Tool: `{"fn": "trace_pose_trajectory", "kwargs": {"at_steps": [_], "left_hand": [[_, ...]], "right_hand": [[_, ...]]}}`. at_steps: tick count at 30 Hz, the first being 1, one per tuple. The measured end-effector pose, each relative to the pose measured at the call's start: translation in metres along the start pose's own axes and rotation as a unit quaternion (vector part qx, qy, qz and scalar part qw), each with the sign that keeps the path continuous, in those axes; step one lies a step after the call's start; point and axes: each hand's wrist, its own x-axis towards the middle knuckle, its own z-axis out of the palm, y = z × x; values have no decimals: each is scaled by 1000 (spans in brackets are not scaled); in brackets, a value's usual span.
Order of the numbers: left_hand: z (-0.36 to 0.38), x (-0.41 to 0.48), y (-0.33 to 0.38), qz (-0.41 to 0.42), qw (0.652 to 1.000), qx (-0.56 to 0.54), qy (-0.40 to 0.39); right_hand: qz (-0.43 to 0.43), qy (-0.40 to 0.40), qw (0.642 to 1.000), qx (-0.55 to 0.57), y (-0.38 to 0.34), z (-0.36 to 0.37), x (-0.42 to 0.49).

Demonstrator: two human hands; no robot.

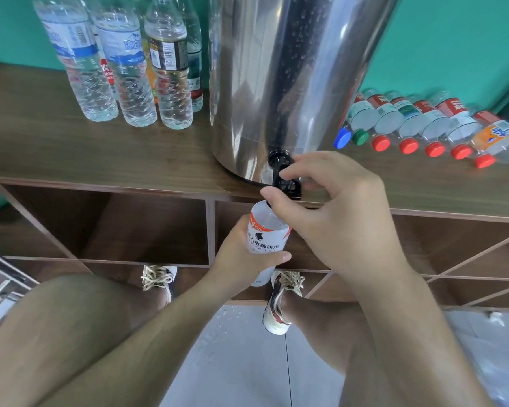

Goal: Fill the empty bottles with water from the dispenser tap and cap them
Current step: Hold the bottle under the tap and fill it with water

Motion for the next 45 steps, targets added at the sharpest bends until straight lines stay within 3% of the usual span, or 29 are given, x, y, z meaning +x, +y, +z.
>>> {"fn": "trace_pose_trajectory", "kwargs": {"at_steps": [8, 17, 32, 45], "left_hand": [[-2, -2, 0, 0, 1000, -12, -4], [0, -7, -2, -11, 1000, -10, -2], [1, -7, -1, -27, 999, 11, 19], [1, -6, 2, -34, 999, 13, 19]], "right_hand": [[-12, -94, 995, 44, 24, -19, 3], [19, -110, 985, 132, 31, -20, 1], [18, -98, 982, 159, 35, -16, -2], [-38, -116, 982, 145, 45, -15, -3]]}}
